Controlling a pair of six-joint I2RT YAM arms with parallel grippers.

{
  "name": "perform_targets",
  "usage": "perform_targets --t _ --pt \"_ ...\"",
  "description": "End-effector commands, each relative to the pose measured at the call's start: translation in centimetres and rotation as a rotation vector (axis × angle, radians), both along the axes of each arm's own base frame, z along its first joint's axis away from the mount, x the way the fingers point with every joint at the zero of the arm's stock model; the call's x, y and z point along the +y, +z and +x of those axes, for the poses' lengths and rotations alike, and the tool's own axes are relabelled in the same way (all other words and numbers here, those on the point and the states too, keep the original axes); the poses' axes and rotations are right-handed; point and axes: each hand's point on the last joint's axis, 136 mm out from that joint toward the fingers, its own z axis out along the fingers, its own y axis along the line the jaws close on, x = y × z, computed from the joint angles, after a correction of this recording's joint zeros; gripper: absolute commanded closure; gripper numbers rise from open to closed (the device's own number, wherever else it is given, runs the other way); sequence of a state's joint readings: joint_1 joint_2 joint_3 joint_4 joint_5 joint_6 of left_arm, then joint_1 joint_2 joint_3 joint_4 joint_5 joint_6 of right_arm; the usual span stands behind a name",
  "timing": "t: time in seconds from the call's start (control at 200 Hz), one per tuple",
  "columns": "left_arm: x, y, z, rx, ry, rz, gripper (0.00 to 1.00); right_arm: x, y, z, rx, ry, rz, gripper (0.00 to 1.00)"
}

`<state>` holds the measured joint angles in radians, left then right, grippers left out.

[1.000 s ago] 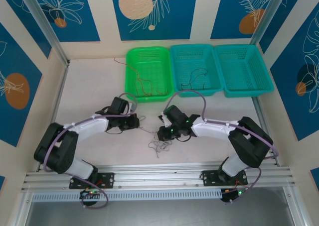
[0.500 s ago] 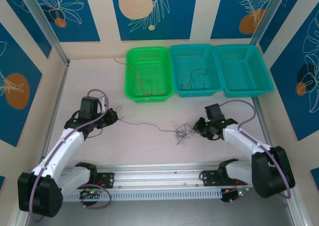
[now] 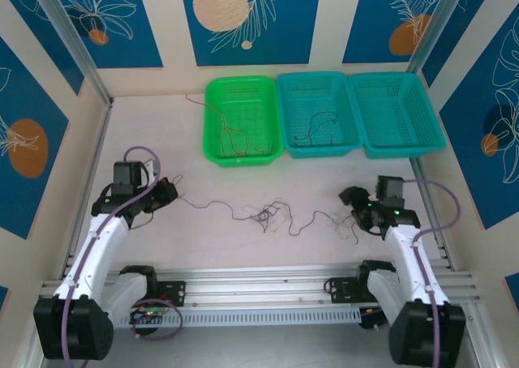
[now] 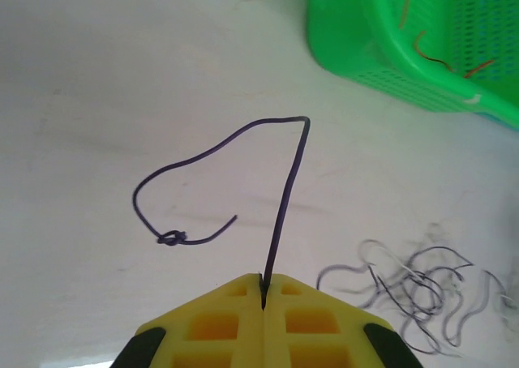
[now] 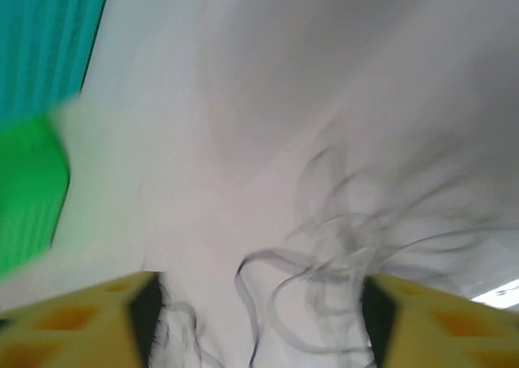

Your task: Untangle the cables

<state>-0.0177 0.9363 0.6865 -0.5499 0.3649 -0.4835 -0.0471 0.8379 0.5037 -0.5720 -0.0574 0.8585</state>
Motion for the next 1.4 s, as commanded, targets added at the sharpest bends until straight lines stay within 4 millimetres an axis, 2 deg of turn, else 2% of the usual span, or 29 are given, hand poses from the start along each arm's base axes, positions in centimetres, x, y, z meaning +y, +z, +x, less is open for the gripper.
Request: perform_targets --t 0.0,0.08,0.15,0.25,0.29,0.365,0.435,0.495,0.56,0.61,0.655,0.69,0.77,0.84,0.93,0.975,1.06,1.115,1.165,1.26,1.355,1.395 --pt "-1.3 0.9 0.3 -0.031 -0.037 -0.086 1.00 1.8 1.4 -1.0 0.022 0.189 -0.160 0.00" --pt "-1.2 1.3 0.2 -0.037 -0.041 -0.070 1.00 2.6 3.5 -0.6 -0.038 0.226 -0.155 0.00" --pt "-1.1 1.9 0.1 -0.050 -0.046 -0.065 1.00 4.8 6.0 0.2 -0.171 0.308 -0.113 0.01" --pt "-1.2 2.7 0.2 -0.065 -0.049 -0.069 1.00 7.6 6.8 0.4 -0.177 0.411 -0.214 0.00" --pt "-1.2 2.8 0.3 -0.067 -0.044 -0.069 1.00 8.9 6.5 0.3 -0.146 0.464 -0.282 0.00" --pt "-1.3 3.1 0.4 -0.073 -0.039 -0.075 1.00 13.1 5.8 -0.3 -0.124 0.622 -0.364 0.02" --pt "-1.2 3.2 0.4 -0.077 -0.034 -0.075 1.00 17.3 4.1 -1.0 -0.088 0.755 -0.391 0.03" --pt "-1.0 3.4 0.4 -0.076 -0.027 -0.064 1.00 20.1 2.1 -1.7 -0.037 0.837 -0.413 0.03" --pt "-0.6 3.4 0.2 -0.069 -0.017 -0.037 1.00 21.9 0.0 -2.2 0.019 0.893 -0.466 0.04" --pt "-0.2 3.3 0.0 -0.059 -0.006 -0.012 1.00 22.4 -1.5 -2.1 0.059 0.906 -0.523 0.04" --pt "0.2 3.3 -0.1 -0.053 0.008 0.012 1.00 22.3 -2.9 -2.1 0.105 0.901 -0.562 0.04" --pt "0.5 3.3 -0.1 -0.050 0.019 0.028 1.00 21.8 -3.8 -1.8 0.136 0.880 -0.596 0.11" --pt "1.6 3.0 -0.4 -0.031 0.061 0.072 1.00 19.5 -5.0 -1.0 0.206 0.782 -0.662 0.48" --pt "3.1 2.7 -0.7 -0.006 0.115 0.141 1.00 17.1 -4.9 -0.3 0.222 0.687 -0.664 0.67" --pt "4.9 2.4 -1.3 0.020 0.176 0.212 1.00 13.3 -4.5 0.3 0.227 0.547 -0.581 0.79" --pt "5.5 2.2 -1.6 0.027 0.197 0.228 1.00 10.6 -4.4 0.5 0.248 0.452 -0.514 0.86" --pt "6.3 2.0 -1.9 0.036 0.223 0.229 1.00 5.9 -4.7 0.2 0.277 0.283 -0.371 0.89" --pt "6.4 1.6 -2.1 0.044 0.227 0.226 1.00 4.3 -4.2 0.5 0.225 0.230 -0.277 0.91" --pt "5.7 1.1 -2.0 0.045 0.197 0.197 1.00 4.2 -3.4 1.0 0.161 0.249 -0.207 0.92" --pt "2.5 0.4 -1.4 0.037 0.103 0.032 1.00 5.4 -1.9 1.5 0.100 0.340 -0.173 0.95" --pt "-0.4 -0.4 -1.3 0.042 0.042 -0.105 1.00 6.6 -1.7 1.7 0.110 0.388 -0.139 1.00" --pt "-1.2 -0.7 -1.4 0.046 0.022 -0.109 0.93 7.0 -1.6 1.9 0.106 0.393 -0.123 1.00"
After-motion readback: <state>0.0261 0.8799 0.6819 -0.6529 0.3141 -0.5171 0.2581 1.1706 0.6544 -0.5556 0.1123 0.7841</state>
